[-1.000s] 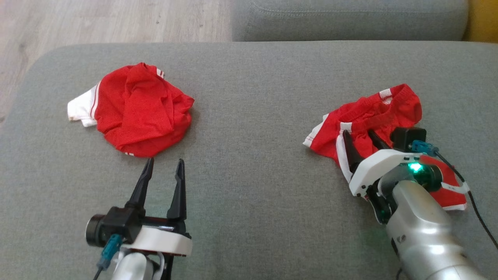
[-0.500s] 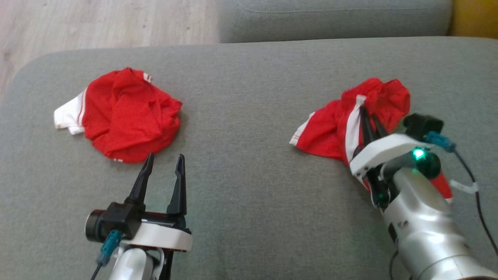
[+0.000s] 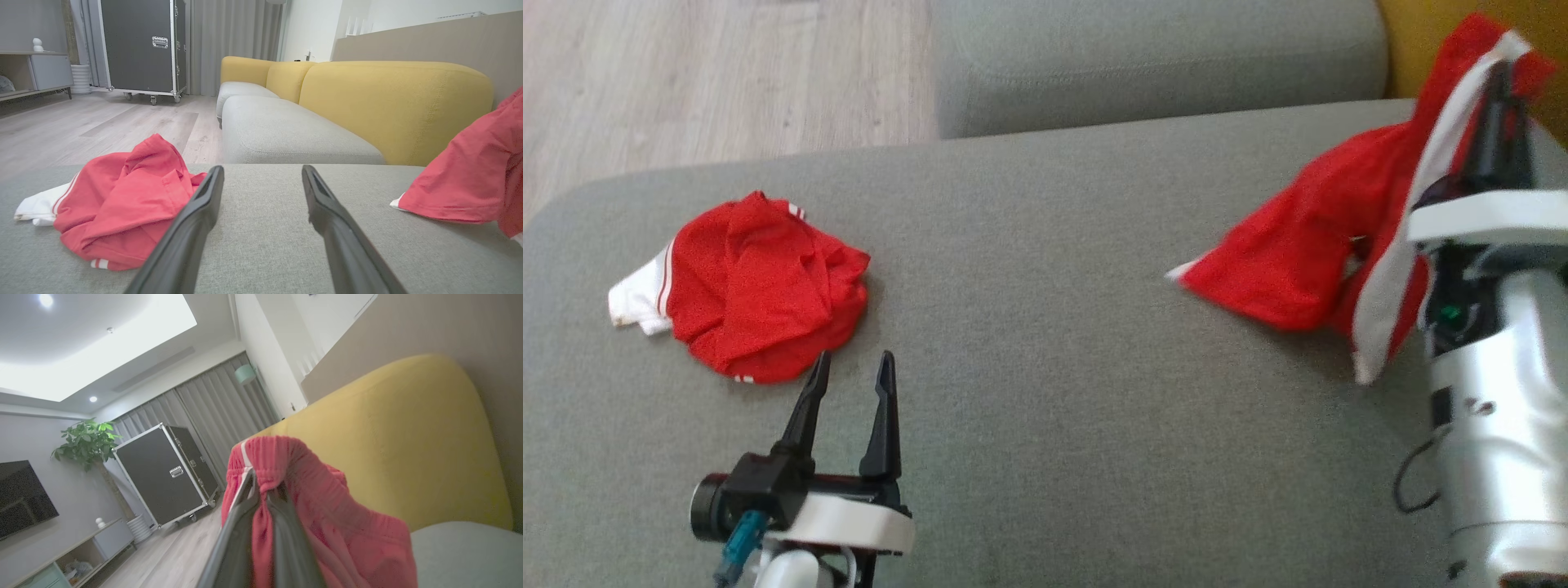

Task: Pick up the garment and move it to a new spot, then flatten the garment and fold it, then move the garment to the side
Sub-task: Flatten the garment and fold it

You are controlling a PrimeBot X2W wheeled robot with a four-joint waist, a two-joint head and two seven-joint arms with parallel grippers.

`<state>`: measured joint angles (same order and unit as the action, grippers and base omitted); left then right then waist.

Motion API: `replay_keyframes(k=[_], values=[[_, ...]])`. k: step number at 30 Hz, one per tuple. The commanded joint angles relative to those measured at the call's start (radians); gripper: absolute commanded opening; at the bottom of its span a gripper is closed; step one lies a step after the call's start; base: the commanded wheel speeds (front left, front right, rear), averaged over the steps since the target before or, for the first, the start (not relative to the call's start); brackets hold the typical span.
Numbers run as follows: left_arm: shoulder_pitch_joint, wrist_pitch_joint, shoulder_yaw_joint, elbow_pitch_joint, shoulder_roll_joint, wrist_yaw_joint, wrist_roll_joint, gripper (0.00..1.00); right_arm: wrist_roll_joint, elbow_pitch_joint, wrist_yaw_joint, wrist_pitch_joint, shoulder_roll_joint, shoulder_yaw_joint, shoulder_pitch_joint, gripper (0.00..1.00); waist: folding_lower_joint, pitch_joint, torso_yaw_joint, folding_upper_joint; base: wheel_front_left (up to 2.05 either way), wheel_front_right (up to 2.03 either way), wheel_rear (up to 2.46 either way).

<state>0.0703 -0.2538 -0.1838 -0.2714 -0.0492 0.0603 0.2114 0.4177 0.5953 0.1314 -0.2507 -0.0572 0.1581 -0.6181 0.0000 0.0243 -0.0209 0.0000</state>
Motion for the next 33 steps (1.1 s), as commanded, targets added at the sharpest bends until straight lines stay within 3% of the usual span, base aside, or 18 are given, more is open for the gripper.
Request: replay_keyframes(k=[1,7,14,19,28,29,30,33], values=[[0.014,-0.008,0.039,0.038,-0.001,-0.008,-0.003,1.00,-0.021,-0.068,-0.001,0.012,-0.025,-0.009,-0.076,0.00,0.0000,-0.024,-0.012,0.0000,0.00,0.00,0.00],[0.002,-0.008,0.034,0.050,-0.001,-0.013,0.006,1.00,-0.039,-0.156,-0.001,0.113,-0.049,-0.061,-0.122,0.00,0.0000,-0.041,-0.002,0.0000,0.00,0.00,0.00],[-0.007,-0.008,0.018,0.052,-0.001,-0.012,0.010,1.00,-0.027,-0.206,-0.001,0.259,-0.030,-0.263,-0.027,0.00,0.0000,-0.039,0.049,0.0000,0.00,0.00,0.00],[0.009,-0.008,0.001,0.045,-0.001,-0.008,0.003,1.00,-0.042,-0.094,-0.001,0.327,-0.025,-0.480,0.048,0.00,0.0000,-0.002,0.109,0.0000,0.00,0.00,0.00],[0.061,-0.008,-0.029,0.024,-0.001,-0.003,0.009,1.00,-0.002,0.211,-0.001,0.270,0.004,-0.802,-0.003,0.00,0.0000,0.069,0.209,0.0000,0.00,0.00,0.00],[0.064,-0.008,-0.029,0.023,-0.001,-0.004,0.009,1.00,0.004,0.234,-0.001,0.257,0.005,-0.825,-0.011,0.84,0.0000,0.072,0.211,0.0000,0.00,0.00,0.00],[0.066,-0.008,-0.029,0.021,-0.001,-0.005,0.009,1.00,0.024,0.247,-0.001,0.246,0.006,-0.846,-0.015,1.00,0.0000,0.074,0.212,0.0000,0.00,0.00,0.00],[0.071,-0.008,-0.021,0.020,-0.001,-0.010,0.007,1.00,0.089,0.253,-0.001,0.225,0.007,-0.911,-0.024,1.00,0.0000,0.077,0.199,0.0000,0.00,0.00,0.00]])
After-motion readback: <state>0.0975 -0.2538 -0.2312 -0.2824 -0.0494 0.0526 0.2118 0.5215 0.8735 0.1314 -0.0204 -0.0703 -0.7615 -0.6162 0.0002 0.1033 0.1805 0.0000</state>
